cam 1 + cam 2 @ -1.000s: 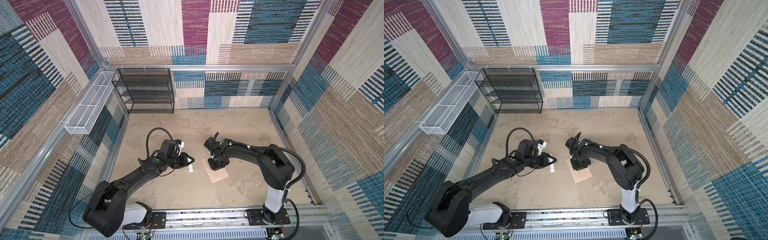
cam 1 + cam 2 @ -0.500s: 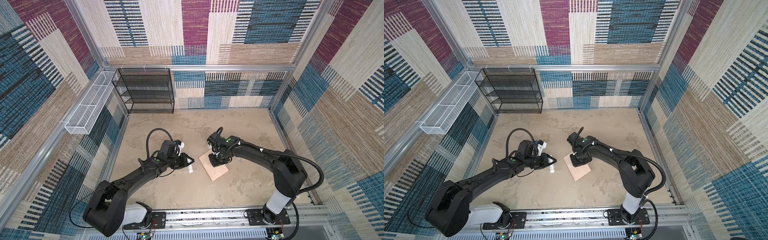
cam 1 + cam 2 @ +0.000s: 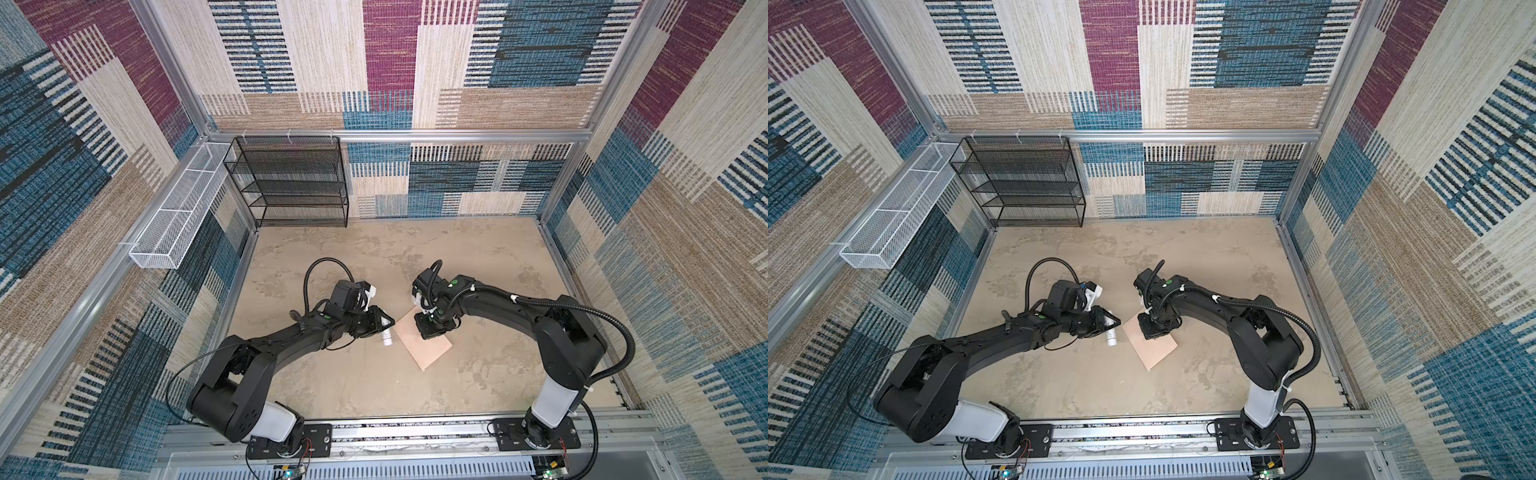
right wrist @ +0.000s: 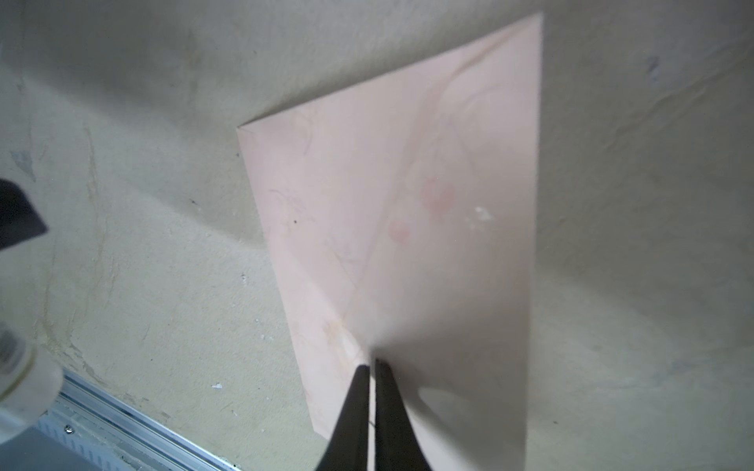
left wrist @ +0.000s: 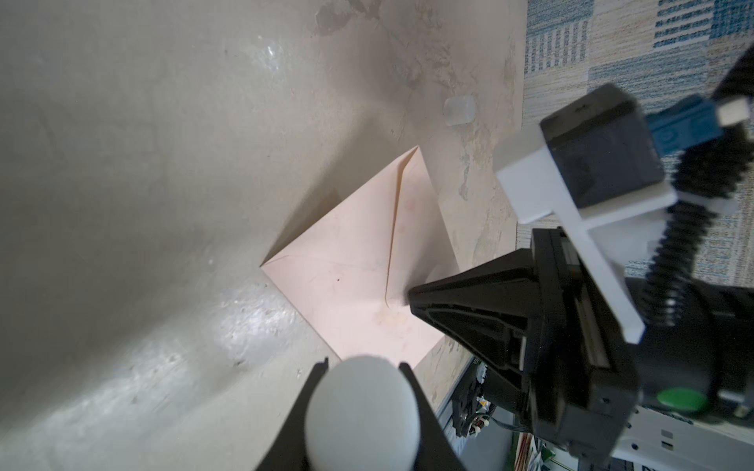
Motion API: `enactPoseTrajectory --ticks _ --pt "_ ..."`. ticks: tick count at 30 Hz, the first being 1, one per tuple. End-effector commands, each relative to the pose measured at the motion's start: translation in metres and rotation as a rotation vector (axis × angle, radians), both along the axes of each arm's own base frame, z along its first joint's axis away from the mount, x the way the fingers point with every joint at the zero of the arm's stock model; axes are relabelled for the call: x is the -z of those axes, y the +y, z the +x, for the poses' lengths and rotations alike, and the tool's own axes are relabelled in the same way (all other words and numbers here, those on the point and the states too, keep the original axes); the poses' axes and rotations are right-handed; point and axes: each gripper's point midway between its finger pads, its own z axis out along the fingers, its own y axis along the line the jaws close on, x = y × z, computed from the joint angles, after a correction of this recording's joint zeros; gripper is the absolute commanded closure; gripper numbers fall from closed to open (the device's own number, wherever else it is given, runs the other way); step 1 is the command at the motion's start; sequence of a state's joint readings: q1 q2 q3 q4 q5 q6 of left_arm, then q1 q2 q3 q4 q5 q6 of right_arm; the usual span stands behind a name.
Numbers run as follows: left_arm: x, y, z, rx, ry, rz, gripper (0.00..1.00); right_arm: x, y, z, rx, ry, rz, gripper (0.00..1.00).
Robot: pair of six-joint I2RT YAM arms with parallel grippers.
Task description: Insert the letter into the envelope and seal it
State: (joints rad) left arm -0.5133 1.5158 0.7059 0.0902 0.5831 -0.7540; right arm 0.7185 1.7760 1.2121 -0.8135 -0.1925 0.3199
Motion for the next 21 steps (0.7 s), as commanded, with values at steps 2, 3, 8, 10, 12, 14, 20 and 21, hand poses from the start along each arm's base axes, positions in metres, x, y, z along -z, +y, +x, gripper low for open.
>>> enactPoseTrajectory --ticks 2,3,8,10,12,14,20,21 --pt "-0.004 -0.026 0.009 0.03 -0.016 -0.069 0.92 0.001 0.008 0.004 -0.005 -0.009 0.036 0.9" --pt "0.0 -0.029 0.01 0.033 -0.011 -0.071 0.92 0.001 0.008 0.003 -0.005 -0.009 0.035 0.9" --pt "0.022 -0.041 0.01 0.045 0.036 -0.078 0.94 0.001 0.008 0.003 -0.002 -0.008 0.041 0.9" --pt "0.032 -0.043 0.01 0.046 0.06 -0.073 0.95 0.002 0.007 0.002 -0.001 -0.006 0.041 0.9" --pt "0.04 -0.044 0.009 0.048 0.079 -0.069 0.95 0.002 0.007 0.002 -0.001 -0.008 0.041 0.89" --pt "0.047 -0.043 0.007 0.047 0.095 -0.058 0.96 0.001 0.006 0.002 -0.001 -0.007 0.042 0.88" --pt "0.06 -0.037 0.002 0.054 0.118 -0.001 0.96 -0.007 0.006 0.005 0.002 -0.026 0.043 0.74" --pt "0.061 -0.036 0.001 0.056 0.12 0.004 0.97 -0.011 0.005 0.005 0.002 -0.033 0.044 0.72"
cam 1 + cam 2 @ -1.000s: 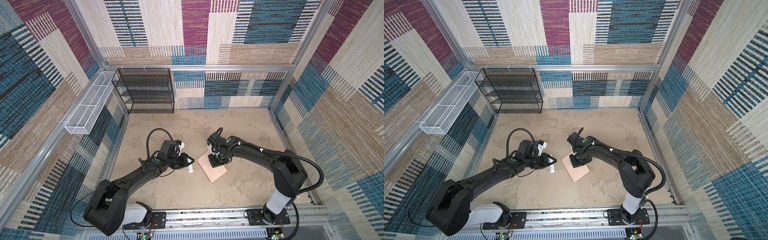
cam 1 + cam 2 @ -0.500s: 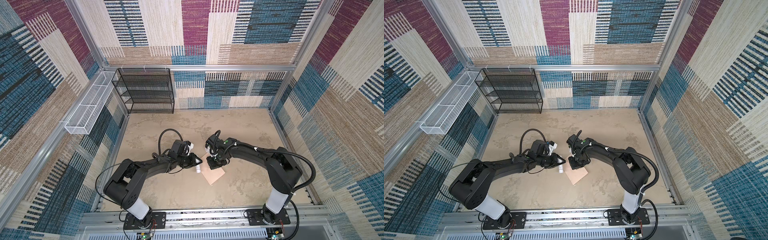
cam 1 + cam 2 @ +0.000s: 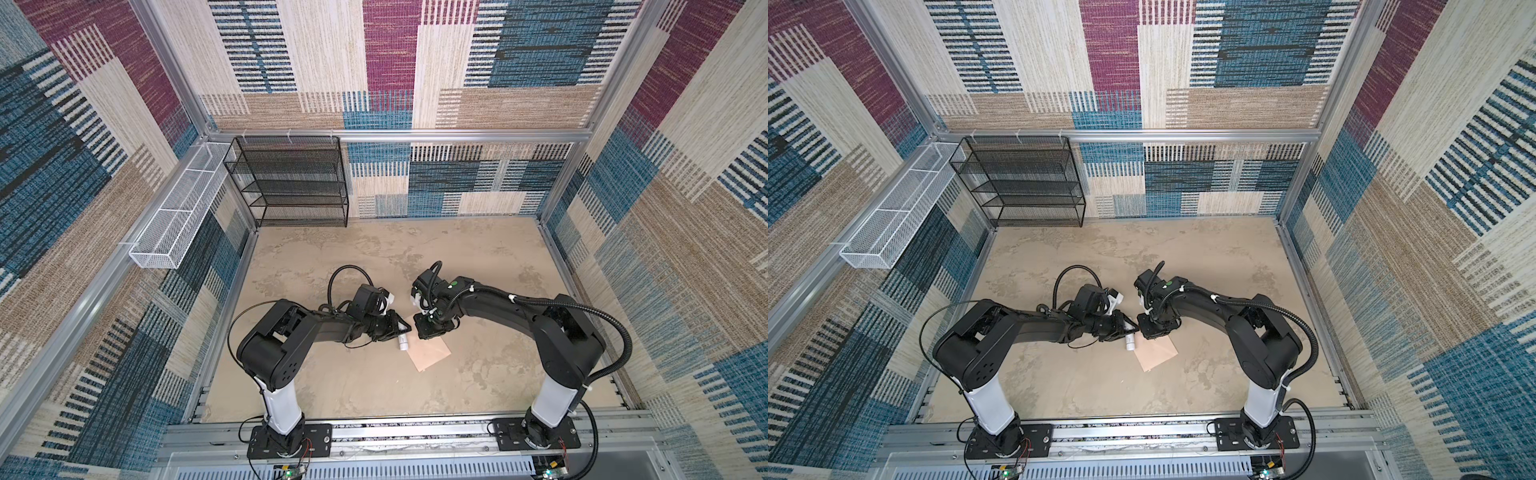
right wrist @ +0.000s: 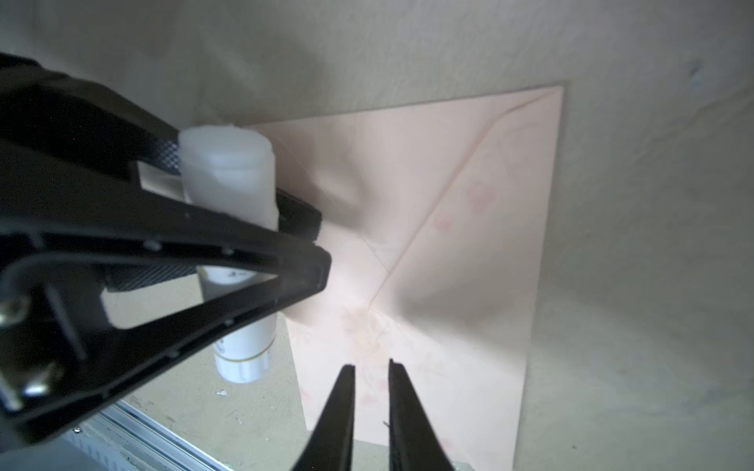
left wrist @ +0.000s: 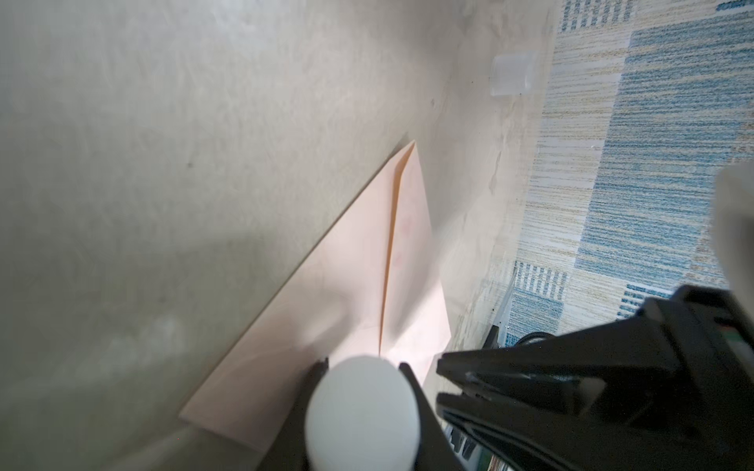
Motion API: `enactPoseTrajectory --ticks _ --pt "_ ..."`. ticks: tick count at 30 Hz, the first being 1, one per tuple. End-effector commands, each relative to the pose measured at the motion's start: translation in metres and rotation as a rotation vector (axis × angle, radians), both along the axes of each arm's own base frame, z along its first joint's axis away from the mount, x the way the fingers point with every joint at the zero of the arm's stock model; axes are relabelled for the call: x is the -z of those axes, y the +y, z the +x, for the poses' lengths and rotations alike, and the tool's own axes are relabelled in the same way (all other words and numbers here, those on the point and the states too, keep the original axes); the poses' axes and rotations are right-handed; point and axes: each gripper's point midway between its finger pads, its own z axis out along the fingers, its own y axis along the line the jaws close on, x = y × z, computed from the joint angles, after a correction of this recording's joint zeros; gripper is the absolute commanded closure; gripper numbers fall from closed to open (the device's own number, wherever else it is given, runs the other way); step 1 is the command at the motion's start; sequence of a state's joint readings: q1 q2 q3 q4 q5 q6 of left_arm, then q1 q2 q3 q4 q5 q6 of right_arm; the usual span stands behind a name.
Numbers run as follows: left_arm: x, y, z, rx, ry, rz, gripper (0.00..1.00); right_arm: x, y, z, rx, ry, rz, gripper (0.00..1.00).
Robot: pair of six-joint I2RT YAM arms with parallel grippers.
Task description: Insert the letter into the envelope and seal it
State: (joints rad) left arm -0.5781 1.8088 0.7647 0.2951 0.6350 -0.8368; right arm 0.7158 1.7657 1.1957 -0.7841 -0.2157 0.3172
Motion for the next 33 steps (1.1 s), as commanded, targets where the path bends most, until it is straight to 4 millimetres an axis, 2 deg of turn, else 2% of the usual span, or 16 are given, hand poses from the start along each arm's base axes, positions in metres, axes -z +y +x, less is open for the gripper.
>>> enactPoseTrajectory --ticks 1,5,7,14,16,21,23,25,27,30,33 --pt "0.008 0.005 -0.004 0.008 0.012 0.038 0.97 -0.014 0.001 0.007 0.011 -0.038 0.012 0.71" --pt "0.005 0.005 -0.005 0.009 0.006 0.036 0.97 -0.037 -0.004 0.014 0.029 -0.091 0.017 0.68" --pt "-0.005 0.003 -0.003 0.015 -0.014 0.02 0.96 -0.049 -0.006 0.017 0.04 -0.119 0.032 0.68" --pt "-0.071 -0.013 0.005 0.06 -0.131 -0.096 0.92 -0.096 -0.003 0.034 0.077 -0.264 0.165 0.67" --pt "-0.087 -0.015 0.006 0.068 -0.156 -0.107 0.92 -0.115 -0.002 0.04 0.093 -0.325 0.221 0.67" --pt "-0.123 -0.007 0.008 0.083 -0.26 -0.061 0.91 -0.187 -0.005 0.047 0.112 -0.592 0.404 0.61" --pt "-0.142 -0.004 0.011 0.086 -0.319 -0.043 0.9 -0.221 -0.01 0.041 0.098 -0.725 0.504 0.56" --pt "-0.164 0.0 0.013 0.089 -0.392 -0.028 0.9 -0.251 -0.013 0.026 0.036 -0.868 0.624 0.55" --pt "-0.186 0.007 0.017 0.072 -0.473 -0.003 0.89 -0.271 -0.018 0.007 -0.011 -0.994 0.739 0.52" --pt "-0.22 0.014 0.019 0.058 -0.597 0.008 0.89 -0.281 -0.027 -0.017 -0.06 -1.122 0.861 0.44" --pt "-0.253 0.019 0.017 0.053 -0.707 -0.013 0.88 -0.274 -0.024 -0.03 -0.1 -1.125 0.935 0.41"
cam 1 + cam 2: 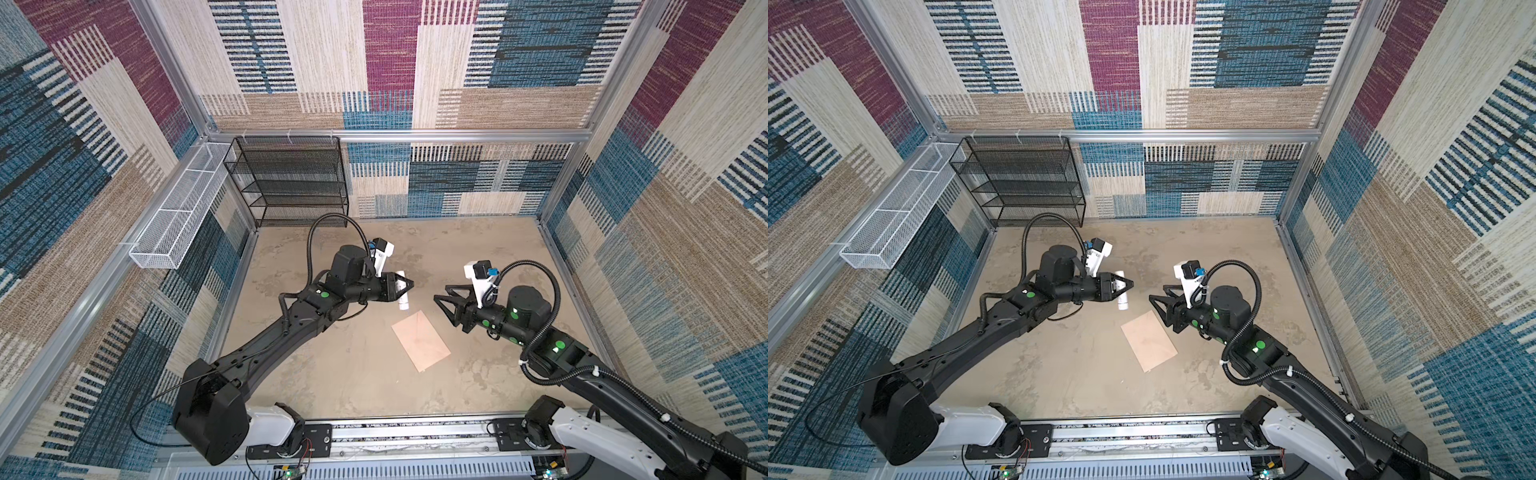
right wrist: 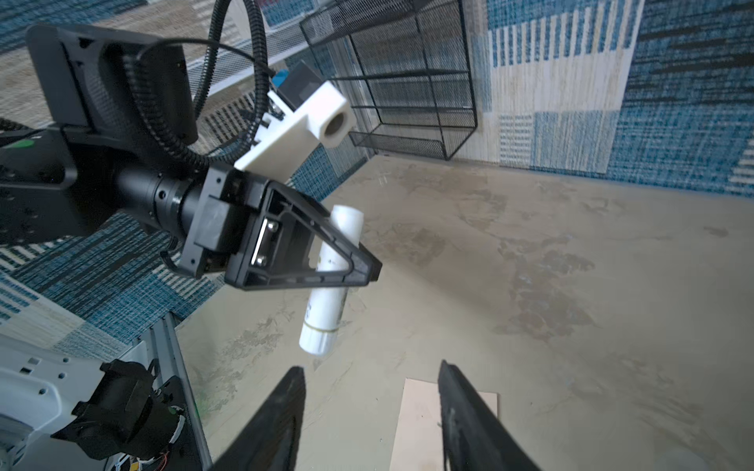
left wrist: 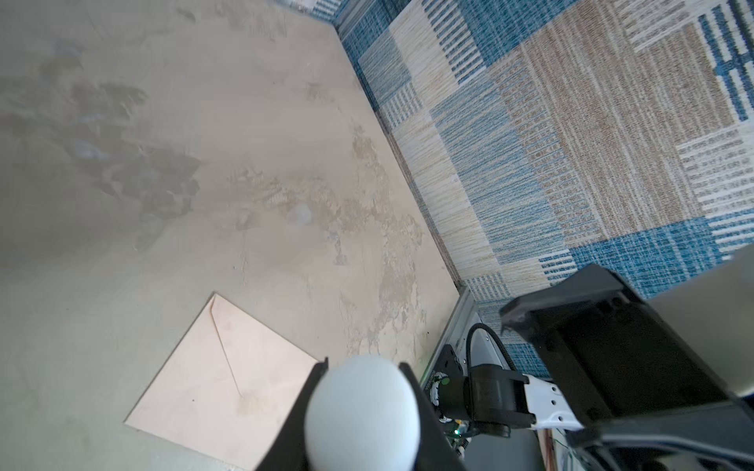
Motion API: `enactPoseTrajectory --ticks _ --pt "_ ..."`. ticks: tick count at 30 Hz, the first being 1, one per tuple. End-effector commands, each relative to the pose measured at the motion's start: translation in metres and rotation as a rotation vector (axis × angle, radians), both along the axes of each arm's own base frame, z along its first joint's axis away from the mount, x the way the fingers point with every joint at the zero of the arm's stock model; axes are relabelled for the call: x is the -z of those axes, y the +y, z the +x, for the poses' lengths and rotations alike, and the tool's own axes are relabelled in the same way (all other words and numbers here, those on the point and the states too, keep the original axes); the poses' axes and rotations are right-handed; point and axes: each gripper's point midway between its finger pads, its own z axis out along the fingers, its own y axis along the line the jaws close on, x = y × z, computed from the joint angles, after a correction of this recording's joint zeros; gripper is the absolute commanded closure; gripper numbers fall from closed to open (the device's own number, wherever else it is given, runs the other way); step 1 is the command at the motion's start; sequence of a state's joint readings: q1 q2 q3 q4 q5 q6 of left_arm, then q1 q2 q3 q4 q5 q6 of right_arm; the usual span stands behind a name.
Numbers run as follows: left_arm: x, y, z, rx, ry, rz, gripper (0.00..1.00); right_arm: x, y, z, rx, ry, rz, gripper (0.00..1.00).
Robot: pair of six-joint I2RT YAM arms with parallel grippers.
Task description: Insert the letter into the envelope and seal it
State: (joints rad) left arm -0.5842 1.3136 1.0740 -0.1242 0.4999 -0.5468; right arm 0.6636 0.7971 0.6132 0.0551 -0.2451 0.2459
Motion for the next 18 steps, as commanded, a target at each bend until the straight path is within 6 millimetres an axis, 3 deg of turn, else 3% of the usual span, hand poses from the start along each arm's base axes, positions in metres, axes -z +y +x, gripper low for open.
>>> enactPoseTrajectory --ticks 1,6,11,18 --pt "-0.022 0.008 0.0 -0.001 -0.136 0.032 0.88 -0.038 0.012 -0.016 -0.115 -0.168 0.144 0.41" --pt "-0.047 0.005 -0.014 0.075 -0.235 -0.021 0.87 -0.026 0.033 -0.034 -0.293 -0.137 0.207 0.4" --pt "-0.059 0.003 -0.031 0.14 -0.31 -0.091 0.86 -0.023 0.043 -0.048 -0.415 -0.127 0.262 0.27" --pt "-0.071 -0.001 -0.044 0.198 -0.343 -0.176 0.83 -0.021 0.056 -0.041 -0.459 -0.102 0.256 0.22"
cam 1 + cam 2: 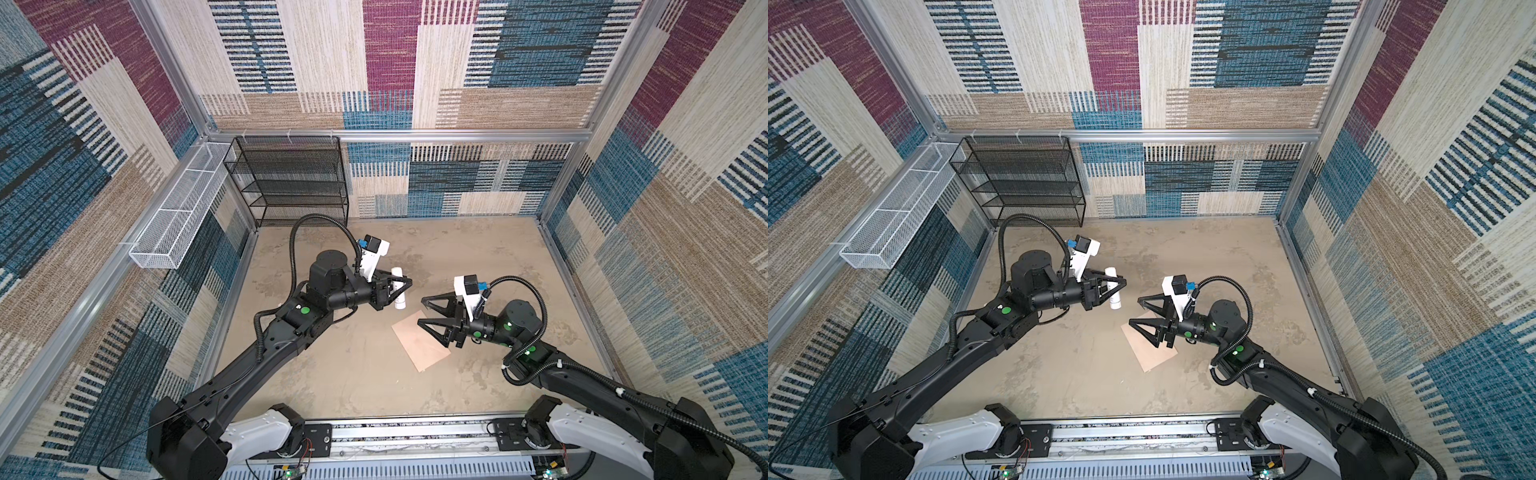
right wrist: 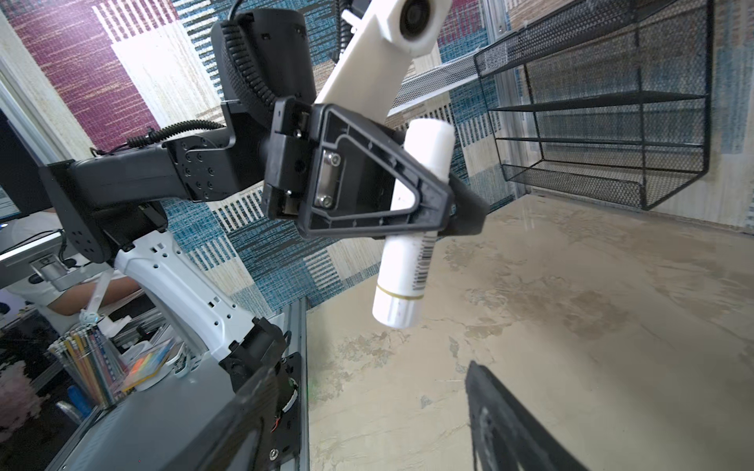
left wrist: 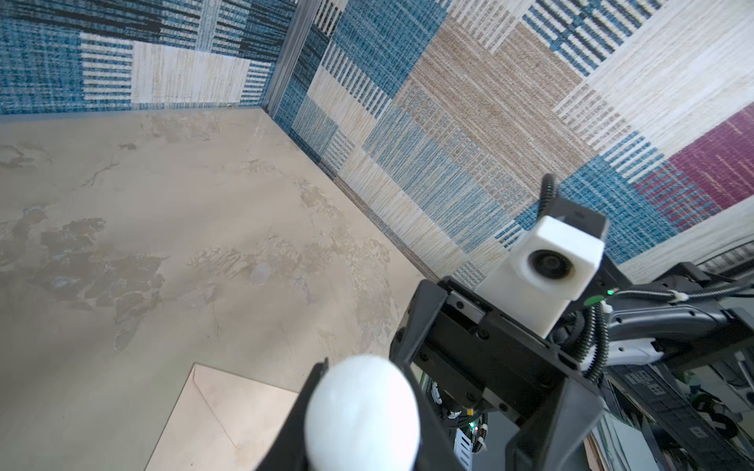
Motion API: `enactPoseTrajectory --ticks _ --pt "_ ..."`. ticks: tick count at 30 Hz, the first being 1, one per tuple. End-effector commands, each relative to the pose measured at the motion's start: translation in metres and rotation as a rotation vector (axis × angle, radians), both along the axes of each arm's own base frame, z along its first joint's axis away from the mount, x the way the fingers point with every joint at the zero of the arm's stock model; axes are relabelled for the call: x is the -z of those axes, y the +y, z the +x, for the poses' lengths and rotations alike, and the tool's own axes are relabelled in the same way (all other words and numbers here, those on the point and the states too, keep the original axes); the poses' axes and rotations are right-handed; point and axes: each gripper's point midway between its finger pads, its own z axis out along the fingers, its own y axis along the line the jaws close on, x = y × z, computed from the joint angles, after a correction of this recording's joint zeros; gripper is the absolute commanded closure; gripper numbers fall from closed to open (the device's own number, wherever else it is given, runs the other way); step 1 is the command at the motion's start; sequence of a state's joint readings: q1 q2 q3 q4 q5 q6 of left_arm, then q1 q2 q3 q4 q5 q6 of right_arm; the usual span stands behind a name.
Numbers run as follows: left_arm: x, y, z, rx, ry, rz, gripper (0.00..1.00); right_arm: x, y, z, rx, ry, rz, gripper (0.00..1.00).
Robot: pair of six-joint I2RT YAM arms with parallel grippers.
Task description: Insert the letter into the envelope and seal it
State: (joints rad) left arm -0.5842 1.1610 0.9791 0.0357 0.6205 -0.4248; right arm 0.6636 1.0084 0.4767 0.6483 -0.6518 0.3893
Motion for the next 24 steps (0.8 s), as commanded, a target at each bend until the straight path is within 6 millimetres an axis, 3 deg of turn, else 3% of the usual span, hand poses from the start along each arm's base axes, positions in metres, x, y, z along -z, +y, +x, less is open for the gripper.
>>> enactPoseTrajectory --ticks 1,16,24 --pt "-0.022 -0.005 -0.009 0.065 -0.074 -0.08 0.83 -0.017 0.006 -0.003 -0.053 -0.03 0.045 0.22" --pt "-0.023 -0.015 -0.019 0.119 -0.076 -0.131 0.79 -0.017 0.031 0.013 -0.127 0.076 0.064 0.31" --pt "-0.018 -0.017 -0.021 0.124 -0.068 -0.13 0.77 -0.022 0.034 0.014 -0.142 0.082 0.081 0.46"
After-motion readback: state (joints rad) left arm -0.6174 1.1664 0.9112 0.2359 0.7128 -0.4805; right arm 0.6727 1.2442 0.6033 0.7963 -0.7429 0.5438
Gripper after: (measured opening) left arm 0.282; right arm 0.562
